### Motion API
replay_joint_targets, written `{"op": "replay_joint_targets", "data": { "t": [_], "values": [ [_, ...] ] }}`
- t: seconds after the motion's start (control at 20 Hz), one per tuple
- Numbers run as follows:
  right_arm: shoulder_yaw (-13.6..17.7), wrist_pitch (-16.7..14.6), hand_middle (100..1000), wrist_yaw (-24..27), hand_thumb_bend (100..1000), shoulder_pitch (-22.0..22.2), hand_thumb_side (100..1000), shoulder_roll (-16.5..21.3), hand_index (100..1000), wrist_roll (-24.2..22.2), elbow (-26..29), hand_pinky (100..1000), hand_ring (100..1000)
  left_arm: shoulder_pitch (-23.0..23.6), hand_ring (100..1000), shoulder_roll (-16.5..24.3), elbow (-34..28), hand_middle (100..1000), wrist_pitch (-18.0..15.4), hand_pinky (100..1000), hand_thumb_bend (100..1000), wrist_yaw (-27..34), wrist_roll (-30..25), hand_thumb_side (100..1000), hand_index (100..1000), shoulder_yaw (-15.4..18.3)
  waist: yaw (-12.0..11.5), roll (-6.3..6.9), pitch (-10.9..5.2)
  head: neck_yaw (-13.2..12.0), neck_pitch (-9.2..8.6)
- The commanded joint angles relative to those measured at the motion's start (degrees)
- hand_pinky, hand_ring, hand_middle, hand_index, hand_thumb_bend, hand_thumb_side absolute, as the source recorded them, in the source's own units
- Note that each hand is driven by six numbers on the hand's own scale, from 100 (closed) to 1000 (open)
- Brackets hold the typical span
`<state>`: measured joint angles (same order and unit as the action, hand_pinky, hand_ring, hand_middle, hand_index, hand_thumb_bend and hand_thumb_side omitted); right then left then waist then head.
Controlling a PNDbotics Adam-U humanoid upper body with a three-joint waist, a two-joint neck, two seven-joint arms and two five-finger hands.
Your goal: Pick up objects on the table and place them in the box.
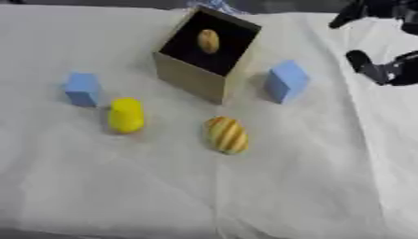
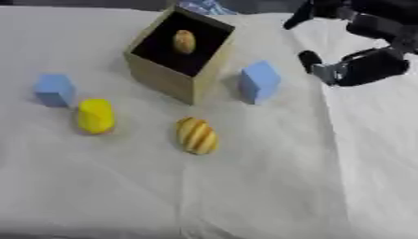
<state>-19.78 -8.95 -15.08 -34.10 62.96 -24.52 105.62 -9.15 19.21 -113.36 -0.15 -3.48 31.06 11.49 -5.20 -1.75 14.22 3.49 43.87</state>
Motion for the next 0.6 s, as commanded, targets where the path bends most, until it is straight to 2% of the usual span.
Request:
{"op": "replay_joint_targets", "data": {
  "t": [0.05, 0.2, 0.6],
  "values": [
    [-2.52, -1.67, 814, -0.97, 100, -2.56, 505, 2.30, 878, -2.76, -2.67, 901, 878, -0.47, 621, 1.92, -0.61, 592, -0.05, 687, 408, 0.15, -0.40, 585, 770, -0.16, -0.24, -0.07, -0.94, 0.42, 0.25],
    [-5.14, -2.85, 815, -1.52, 100, -5.01, 556, 1.42, 879, -4.78, -6.05, 902, 879, -0.44, 621, 2.13, -0.41, 592, -0.08, 687, 406, 0.39, -0.55, 585, 768, -0.26, -0.54, -0.14, -0.88, 0.60, 0.25],
    [-10.15, -5.37, 815, -2.79, 100, -12.72, 565, -3.36, 886, -8.19, -14.54, 902, 881, -0.36, 621, 2.41, -0.04, 592, -0.17, 688, 404, 0.75, -0.86, 587, 765, -0.43, -0.80, -0.04, -0.90, 0.89, 0.25]
  ]
}}
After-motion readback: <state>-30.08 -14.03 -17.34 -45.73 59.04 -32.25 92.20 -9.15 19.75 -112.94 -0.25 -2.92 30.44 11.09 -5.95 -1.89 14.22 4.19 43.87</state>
